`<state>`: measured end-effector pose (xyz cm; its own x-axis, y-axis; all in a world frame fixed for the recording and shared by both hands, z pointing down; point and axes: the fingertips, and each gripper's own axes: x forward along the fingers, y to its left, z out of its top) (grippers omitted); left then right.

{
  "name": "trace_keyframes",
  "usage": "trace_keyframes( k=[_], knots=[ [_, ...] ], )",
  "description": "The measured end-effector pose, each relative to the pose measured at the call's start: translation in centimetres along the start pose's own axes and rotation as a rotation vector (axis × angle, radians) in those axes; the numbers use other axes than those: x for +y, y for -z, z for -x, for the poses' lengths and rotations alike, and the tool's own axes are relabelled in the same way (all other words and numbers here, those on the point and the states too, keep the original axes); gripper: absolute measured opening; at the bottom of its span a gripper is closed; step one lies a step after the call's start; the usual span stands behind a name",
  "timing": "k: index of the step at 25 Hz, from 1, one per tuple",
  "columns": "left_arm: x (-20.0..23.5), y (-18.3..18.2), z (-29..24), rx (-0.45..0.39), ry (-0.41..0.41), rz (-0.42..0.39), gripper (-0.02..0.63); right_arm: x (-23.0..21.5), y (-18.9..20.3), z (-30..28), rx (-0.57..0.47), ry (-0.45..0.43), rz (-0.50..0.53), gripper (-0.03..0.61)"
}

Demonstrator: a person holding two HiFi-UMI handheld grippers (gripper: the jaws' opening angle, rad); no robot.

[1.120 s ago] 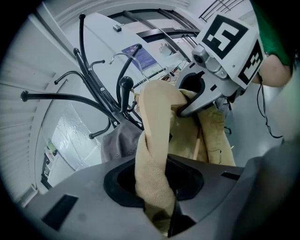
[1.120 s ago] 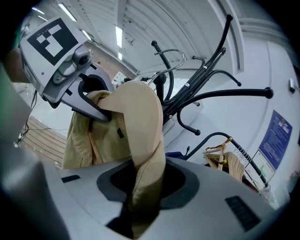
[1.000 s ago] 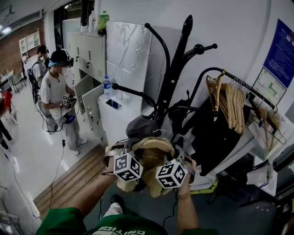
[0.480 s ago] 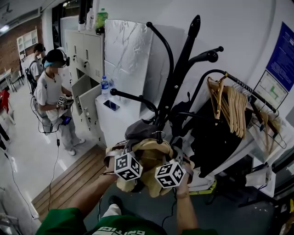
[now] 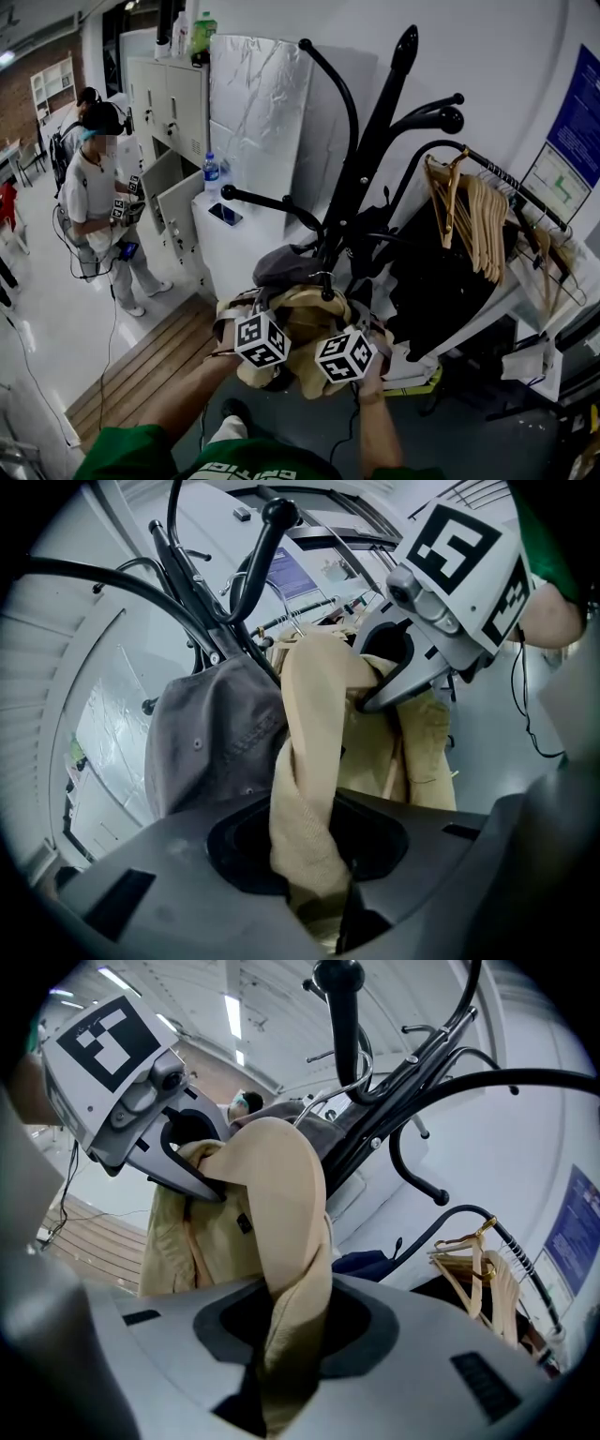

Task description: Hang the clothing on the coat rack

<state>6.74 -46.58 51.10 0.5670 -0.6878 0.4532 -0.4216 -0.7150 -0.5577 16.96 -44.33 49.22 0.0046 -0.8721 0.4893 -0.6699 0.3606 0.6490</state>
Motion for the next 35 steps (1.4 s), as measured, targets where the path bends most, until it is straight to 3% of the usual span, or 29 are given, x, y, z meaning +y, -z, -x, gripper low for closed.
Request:
trace_keyframes(
  k=[11, 17, 23, 35],
  knots=[
    [-0.2, 0.7, -0.6, 0.001, -0.025, 0.008, 0.111, 0.3, 0.6, -0.8, -0.006, -0.002, -0.008, 0.121],
    [-0.5, 0.6, -0.1, 0.003, -0.019, 0.024, 0.132, 0.1, 0.8, -0.4, -0.007, 0.012, -0.035, 0.158],
    [-0.5, -0.2, 1.6, -0.007, -0.057, 0.004, 0.155, 0.0, 0.5, 1.6, -0.042, 0.031, -0.041, 0.215],
    [-2.3, -0.9, 6.0, -0.037, -0.121, 0.074, 0.153, -1.1, 1.4, 7.0, -0.127, 0.093, -0.096, 0.218]
  ],
)
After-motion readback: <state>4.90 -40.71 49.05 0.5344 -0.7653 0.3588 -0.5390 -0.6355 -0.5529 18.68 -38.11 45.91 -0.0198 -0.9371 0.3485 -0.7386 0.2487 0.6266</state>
